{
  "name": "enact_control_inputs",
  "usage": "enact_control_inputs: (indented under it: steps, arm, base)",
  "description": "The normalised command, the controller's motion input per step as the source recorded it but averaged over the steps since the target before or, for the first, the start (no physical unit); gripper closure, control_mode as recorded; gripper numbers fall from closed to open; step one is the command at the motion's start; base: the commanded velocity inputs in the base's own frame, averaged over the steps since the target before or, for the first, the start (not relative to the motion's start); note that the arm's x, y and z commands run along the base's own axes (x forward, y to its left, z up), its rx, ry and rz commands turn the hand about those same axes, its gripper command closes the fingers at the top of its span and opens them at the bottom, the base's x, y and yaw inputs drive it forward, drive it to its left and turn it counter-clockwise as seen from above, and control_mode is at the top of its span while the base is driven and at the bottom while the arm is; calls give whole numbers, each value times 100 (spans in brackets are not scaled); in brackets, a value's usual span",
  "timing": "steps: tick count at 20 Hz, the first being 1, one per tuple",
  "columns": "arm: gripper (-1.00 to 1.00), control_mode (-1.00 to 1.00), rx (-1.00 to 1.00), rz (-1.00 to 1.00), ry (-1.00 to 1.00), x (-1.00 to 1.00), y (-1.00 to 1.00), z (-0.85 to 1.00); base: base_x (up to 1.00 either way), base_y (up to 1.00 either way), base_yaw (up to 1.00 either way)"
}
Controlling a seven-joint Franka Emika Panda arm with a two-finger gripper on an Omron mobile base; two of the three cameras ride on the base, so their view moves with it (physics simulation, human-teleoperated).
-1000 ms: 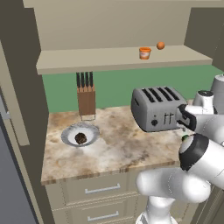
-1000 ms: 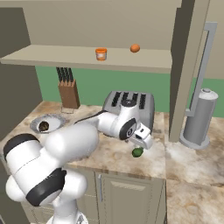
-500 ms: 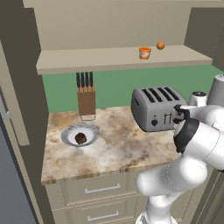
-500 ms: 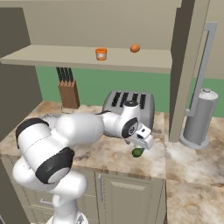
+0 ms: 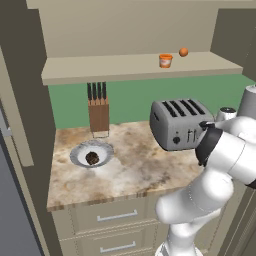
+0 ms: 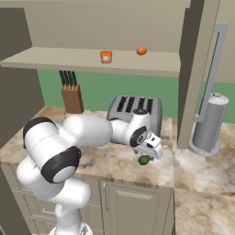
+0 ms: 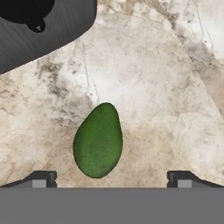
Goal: Pick the avocado and bread from the counter and place them on the plate. Then pick the jam from the cabinet and place it next to the plate. Lastly close the cabinet door.
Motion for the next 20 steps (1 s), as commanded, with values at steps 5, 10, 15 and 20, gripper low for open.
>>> enact_control_inputs:
  steps: [5,10,15,20]
  arm:
    - [-100,-100,0,1,0,5,-1,-15]
    - [-100,-100,0,4,0,11,0,-11]
    - [-100,-100,0,4,0,10,0,-11]
    - [-100,-100,0,3,0,7,0,-13]
  base:
    - [0,0,0]
    - [0,0,0]
    - [0,0,0]
    - [0,0,0]
